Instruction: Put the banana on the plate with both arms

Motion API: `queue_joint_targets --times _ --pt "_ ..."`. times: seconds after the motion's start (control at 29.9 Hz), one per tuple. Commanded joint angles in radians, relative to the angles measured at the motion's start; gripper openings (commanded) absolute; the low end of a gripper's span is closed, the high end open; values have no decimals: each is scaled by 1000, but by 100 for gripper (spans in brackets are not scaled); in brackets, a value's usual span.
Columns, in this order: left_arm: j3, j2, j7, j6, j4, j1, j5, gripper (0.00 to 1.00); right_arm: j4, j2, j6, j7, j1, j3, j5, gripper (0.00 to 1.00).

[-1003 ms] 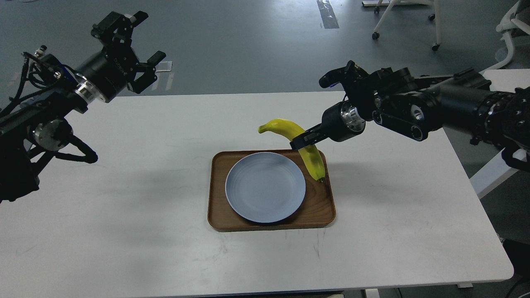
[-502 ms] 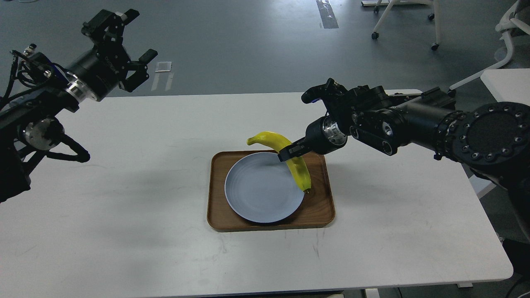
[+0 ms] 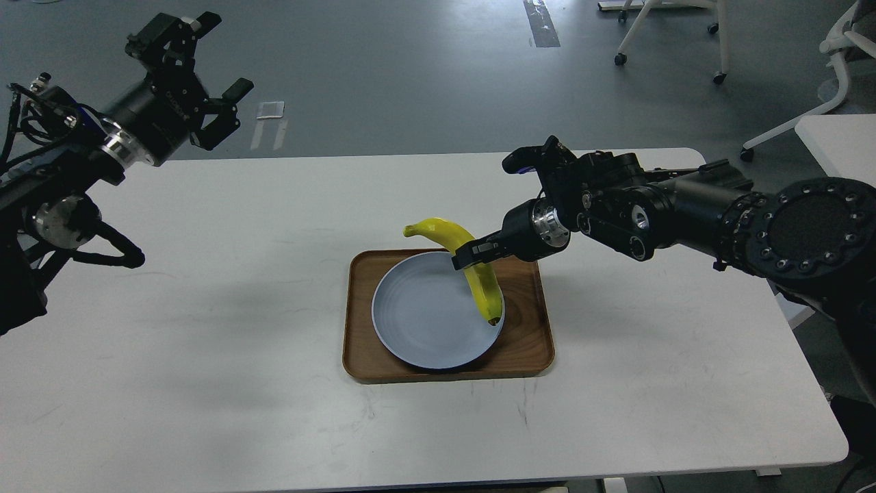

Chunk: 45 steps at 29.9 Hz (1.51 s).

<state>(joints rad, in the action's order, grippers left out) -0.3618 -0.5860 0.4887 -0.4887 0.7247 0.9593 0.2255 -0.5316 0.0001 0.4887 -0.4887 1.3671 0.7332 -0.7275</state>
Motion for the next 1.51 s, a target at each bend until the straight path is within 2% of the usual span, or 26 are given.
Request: queue_joint_targets --times 0.0,0.13,0.17,0.3,0.37,0.43,0.6,0.77,0.84,0.97,1.04,1.2,1.3,1.47 --pt "0 -8 0 0 1 -2 0 98 -19 0 0 0 -9 -1 0 31" --pt "-2 -14 0 0 1 -8 0 98 -24 0 0 0 -31 -3 0 38" --pt "-2 -14 0 0 4 -8 0 98 -28 0 0 0 -32 -5 -1 43" --pt "-3 -20 0 0 4 -8 0 98 -30 0 0 0 -36 -9 -1 53" --pt "-5 -21 0 0 4 -10 0 98 -28 0 0 0 -36 -20 -1 66" --pt "-9 -21 0 0 4 -10 0 98 -27 0 0 0 -36 -26 -1 71" --pt "-9 -23 0 0 4 -11 0 98 -24 0 0 0 -36 -29 -1 74" --pt "-14 -24 0 0 4 -11 0 98 -14 0 0 0 -20 -61 2 83" --pt "-17 -26 0 0 4 -11 0 98 -11 0 0 0 4 -138 29 93" --pt "-19 -23 0 0 4 -16 0 98 -11 0 0 0 1 -259 140 95" --pt "-31 -11 0 0 4 -33 -2 98 -13 -112 0 0 -34 -368 259 95" --pt "-103 47 0 0 -2 -106 0 98 -11 -257 0 0 -179 -568 439 95" --pt "-161 93 0 0 -10 -154 2 98 -5 -310 0 0 -290 -699 487 95" --pt "-170 153 0 0 -43 -181 3 98 25 -345 0 0 -387 -857 493 96"
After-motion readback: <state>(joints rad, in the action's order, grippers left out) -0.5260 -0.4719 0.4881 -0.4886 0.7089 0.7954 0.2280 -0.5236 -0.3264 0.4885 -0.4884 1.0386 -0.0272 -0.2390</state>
